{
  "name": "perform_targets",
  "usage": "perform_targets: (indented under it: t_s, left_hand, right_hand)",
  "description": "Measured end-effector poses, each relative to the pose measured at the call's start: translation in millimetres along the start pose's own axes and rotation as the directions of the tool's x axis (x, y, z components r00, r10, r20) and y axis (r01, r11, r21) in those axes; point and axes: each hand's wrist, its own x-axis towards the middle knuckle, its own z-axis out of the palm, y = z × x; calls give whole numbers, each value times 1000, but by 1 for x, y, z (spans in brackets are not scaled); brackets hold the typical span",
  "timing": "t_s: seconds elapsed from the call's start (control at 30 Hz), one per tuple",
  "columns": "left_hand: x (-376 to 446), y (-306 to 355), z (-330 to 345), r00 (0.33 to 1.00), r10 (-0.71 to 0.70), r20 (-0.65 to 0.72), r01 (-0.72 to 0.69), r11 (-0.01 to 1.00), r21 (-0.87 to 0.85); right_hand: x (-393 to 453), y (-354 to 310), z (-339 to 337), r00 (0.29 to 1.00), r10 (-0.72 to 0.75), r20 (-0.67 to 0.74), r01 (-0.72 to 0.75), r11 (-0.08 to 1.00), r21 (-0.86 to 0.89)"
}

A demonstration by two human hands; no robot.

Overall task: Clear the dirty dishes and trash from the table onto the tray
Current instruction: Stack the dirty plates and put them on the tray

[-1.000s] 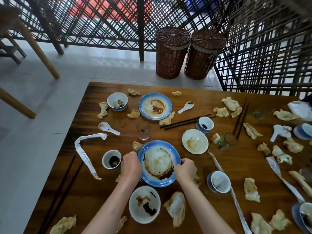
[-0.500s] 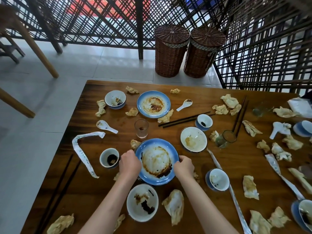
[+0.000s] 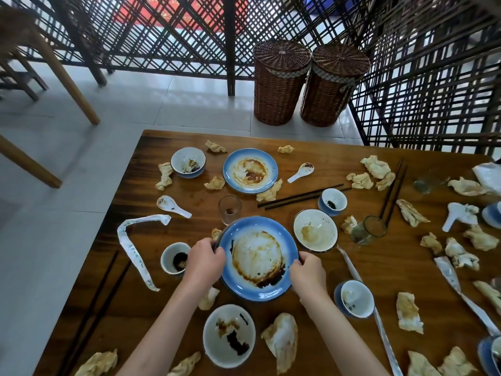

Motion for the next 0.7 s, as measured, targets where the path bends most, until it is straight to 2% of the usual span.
perform_targets:
  t_s: [0.23, 0.43, 0.53, 0.7]
  left_hand:
    - [21, 39, -24, 992, 104, -70, -107, 994, -34]
    - [77, 96, -46, 968, 192, -161, -206, 976, -73]
    - [107, 116, -51, 970, 207, -129, -217, 974, -69]
    - [160, 128, -45, 979, 181, -96, -178, 983, 39]
  right_hand:
    - [21, -51, -35, 998, -62, 28, 60, 996, 59]
    - [73, -115, -46, 993, -113, 15, 110, 982, 152]
    - [97, -143, -39, 993, -116, -15, 116, 978, 173]
    - [145, -168, -12, 997, -70, -45, 76, 985, 155]
